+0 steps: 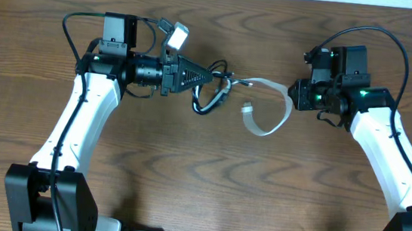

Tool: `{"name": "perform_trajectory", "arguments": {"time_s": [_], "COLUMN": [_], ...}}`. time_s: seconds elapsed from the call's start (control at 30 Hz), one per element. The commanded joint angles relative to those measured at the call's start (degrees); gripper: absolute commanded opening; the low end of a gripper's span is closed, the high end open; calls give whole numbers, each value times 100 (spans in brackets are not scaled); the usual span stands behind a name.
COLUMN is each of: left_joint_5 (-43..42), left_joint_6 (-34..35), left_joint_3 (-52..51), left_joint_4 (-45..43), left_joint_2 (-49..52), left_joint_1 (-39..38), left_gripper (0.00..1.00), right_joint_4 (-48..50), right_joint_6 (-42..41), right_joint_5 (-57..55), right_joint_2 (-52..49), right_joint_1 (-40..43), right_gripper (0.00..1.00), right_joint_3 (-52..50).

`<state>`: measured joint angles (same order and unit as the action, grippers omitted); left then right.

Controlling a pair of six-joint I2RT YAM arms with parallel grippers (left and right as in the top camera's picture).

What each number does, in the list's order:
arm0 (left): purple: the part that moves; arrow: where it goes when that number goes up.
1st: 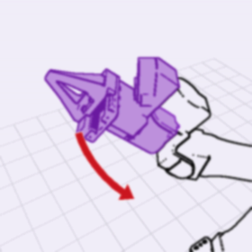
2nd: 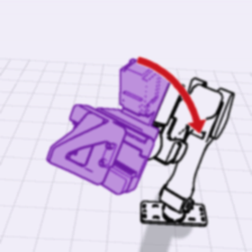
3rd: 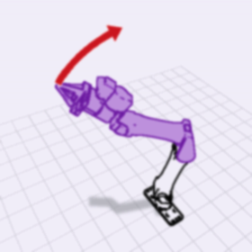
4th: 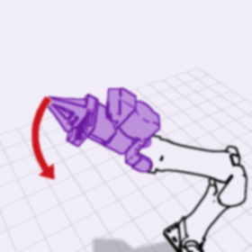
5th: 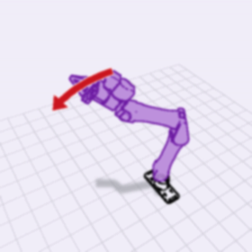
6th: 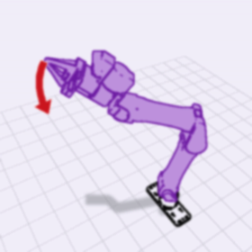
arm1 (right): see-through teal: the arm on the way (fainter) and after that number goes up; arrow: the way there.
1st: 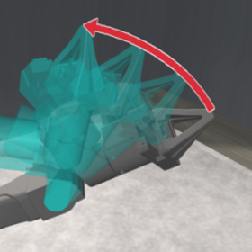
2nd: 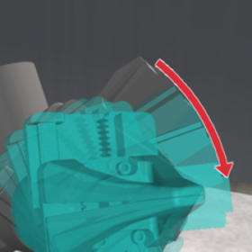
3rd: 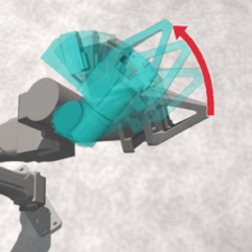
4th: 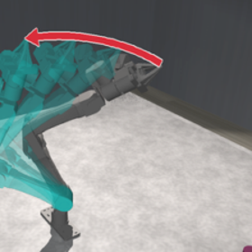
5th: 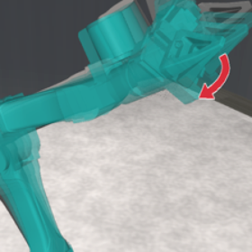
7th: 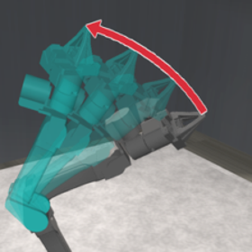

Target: Untangle cables

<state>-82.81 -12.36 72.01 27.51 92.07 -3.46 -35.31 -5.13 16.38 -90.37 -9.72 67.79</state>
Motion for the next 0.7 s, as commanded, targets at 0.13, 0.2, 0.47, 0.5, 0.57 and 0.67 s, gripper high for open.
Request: {"name": "perform_trajectory", "arguments": {"time_s": [0.13,0.2,0.47,0.5,0.57,0.67], "left_joint_5": [-442,-160,2782,2979,3298,3670], "left_joint_6": [1060,1362,5016,5423,6037,6972], "left_joint_3": [55,55,55,55,55,55], "left_joint_4": [-483,-503,-730,-785,-837,-837], "left_joint_2": [-109,-109,-109,-109,-109,-109], "left_joint_1": [28,28,28,28,28,28], "left_gripper": [7,7,7,7,7,7], "right_joint_4": [369,431,1097,1233,1429,1641], "right_joint_6": [588,732,817,758,748,730], "right_joint_5": [1703,2238,3165,3163,3158,2872], "right_joint_2": [-48,-48,-50,-52,-74,-210], "right_joint_1": [-46,-61,-984,-1130,-1373,-1698], "right_gripper": [75,75,76,77,77,78], "right_joint_3": [79,79,79,79,79,79]}}
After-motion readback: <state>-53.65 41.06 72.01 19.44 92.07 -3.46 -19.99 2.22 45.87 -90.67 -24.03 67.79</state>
